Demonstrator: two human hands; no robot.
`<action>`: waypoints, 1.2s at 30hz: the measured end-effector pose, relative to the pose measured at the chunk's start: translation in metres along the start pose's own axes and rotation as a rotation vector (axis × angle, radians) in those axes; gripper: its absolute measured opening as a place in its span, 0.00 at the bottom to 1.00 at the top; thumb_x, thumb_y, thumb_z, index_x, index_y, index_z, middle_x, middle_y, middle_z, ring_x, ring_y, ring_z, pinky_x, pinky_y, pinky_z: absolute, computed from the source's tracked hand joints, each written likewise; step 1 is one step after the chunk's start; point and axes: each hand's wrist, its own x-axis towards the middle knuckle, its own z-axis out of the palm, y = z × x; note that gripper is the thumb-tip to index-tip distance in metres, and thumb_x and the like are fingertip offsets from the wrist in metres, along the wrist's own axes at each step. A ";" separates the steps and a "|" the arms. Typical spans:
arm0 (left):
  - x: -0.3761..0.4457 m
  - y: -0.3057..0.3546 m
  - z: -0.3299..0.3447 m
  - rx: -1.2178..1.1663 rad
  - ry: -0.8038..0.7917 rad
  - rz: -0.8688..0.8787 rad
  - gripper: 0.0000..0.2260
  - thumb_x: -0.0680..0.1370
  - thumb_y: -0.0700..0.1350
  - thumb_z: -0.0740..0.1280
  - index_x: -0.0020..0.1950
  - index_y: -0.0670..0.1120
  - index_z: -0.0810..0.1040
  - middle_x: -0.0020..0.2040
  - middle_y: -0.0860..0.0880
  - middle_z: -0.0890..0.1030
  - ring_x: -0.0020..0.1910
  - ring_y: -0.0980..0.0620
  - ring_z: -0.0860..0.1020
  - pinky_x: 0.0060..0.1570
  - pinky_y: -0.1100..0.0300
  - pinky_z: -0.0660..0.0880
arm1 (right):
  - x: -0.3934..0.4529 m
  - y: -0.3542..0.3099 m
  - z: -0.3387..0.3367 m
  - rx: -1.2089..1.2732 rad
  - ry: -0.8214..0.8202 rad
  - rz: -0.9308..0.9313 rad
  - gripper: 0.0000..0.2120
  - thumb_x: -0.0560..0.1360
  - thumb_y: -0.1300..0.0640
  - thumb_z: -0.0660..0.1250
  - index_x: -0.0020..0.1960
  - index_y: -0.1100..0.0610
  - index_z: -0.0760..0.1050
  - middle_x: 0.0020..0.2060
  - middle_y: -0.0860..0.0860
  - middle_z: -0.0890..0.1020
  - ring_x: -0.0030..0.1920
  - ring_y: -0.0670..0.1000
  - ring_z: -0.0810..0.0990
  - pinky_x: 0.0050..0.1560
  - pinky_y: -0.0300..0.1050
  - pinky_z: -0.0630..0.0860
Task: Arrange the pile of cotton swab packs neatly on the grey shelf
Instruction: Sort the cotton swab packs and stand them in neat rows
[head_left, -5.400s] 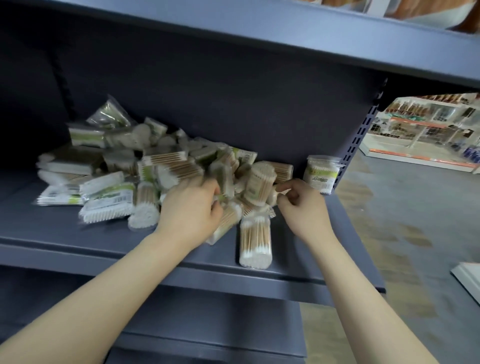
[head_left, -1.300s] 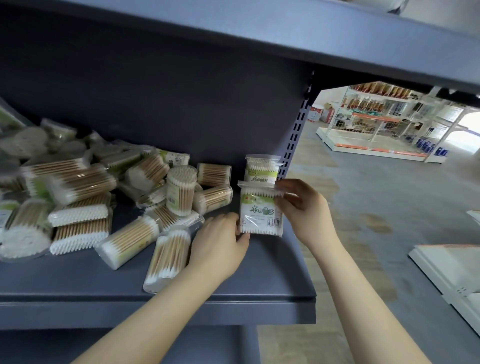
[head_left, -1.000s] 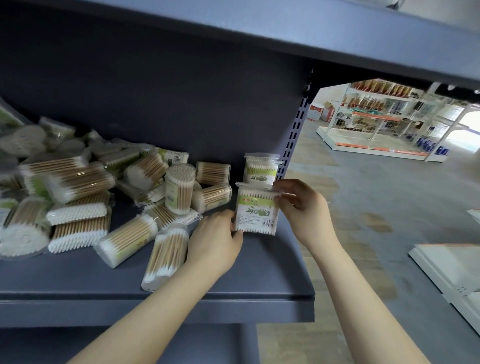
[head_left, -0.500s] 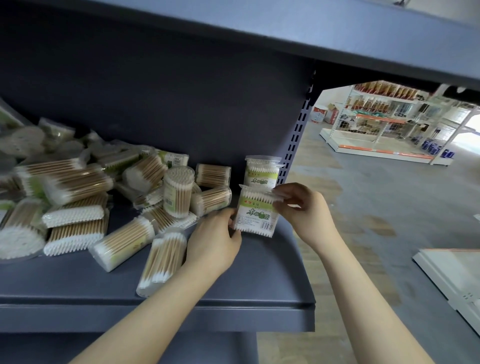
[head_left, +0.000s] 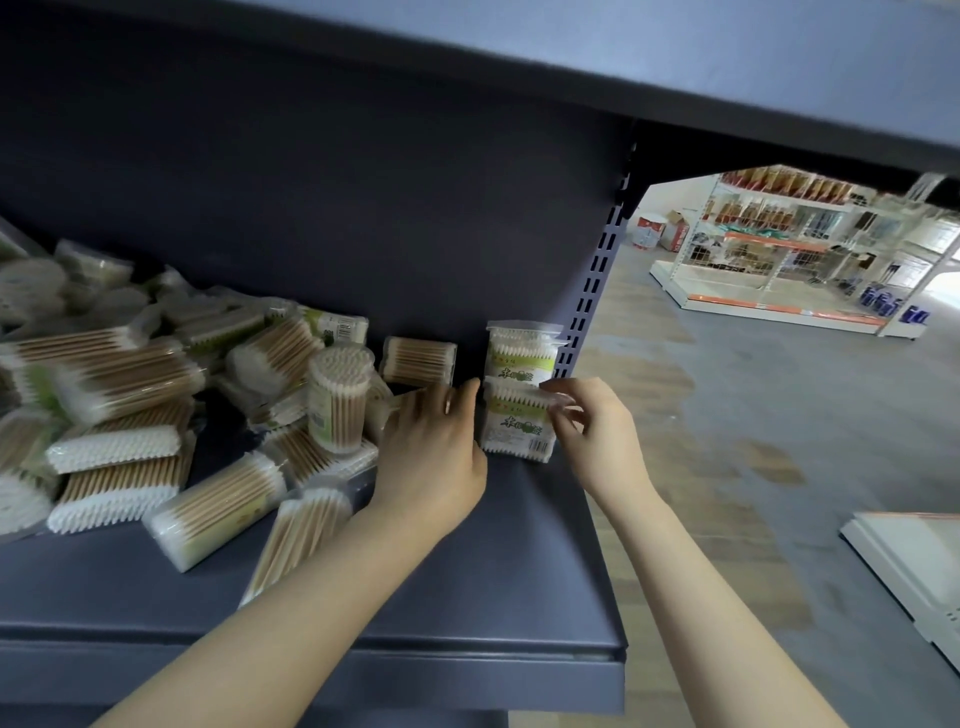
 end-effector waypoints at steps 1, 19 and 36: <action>0.002 0.001 0.001 0.068 -0.022 0.023 0.29 0.77 0.47 0.58 0.76 0.47 0.52 0.68 0.46 0.65 0.65 0.44 0.65 0.59 0.54 0.65 | 0.000 0.002 0.001 -0.036 -0.005 -0.029 0.15 0.69 0.70 0.63 0.54 0.59 0.76 0.51 0.54 0.77 0.52 0.53 0.76 0.54 0.40 0.71; 0.026 -0.008 0.009 0.185 -0.162 -0.018 0.22 0.76 0.48 0.60 0.69 0.45 0.61 0.67 0.48 0.63 0.68 0.47 0.60 0.61 0.53 0.64 | 0.019 0.034 0.018 -0.301 -0.077 -0.172 0.31 0.69 0.67 0.67 0.70 0.57 0.64 0.69 0.54 0.66 0.69 0.55 0.64 0.63 0.46 0.67; 0.025 -0.012 0.010 0.148 -0.166 -0.020 0.24 0.77 0.48 0.60 0.72 0.46 0.59 0.68 0.49 0.62 0.68 0.47 0.61 0.62 0.52 0.64 | 0.030 0.032 0.023 -0.383 -0.066 -0.158 0.35 0.67 0.69 0.65 0.72 0.57 0.61 0.71 0.53 0.64 0.69 0.55 0.64 0.62 0.46 0.68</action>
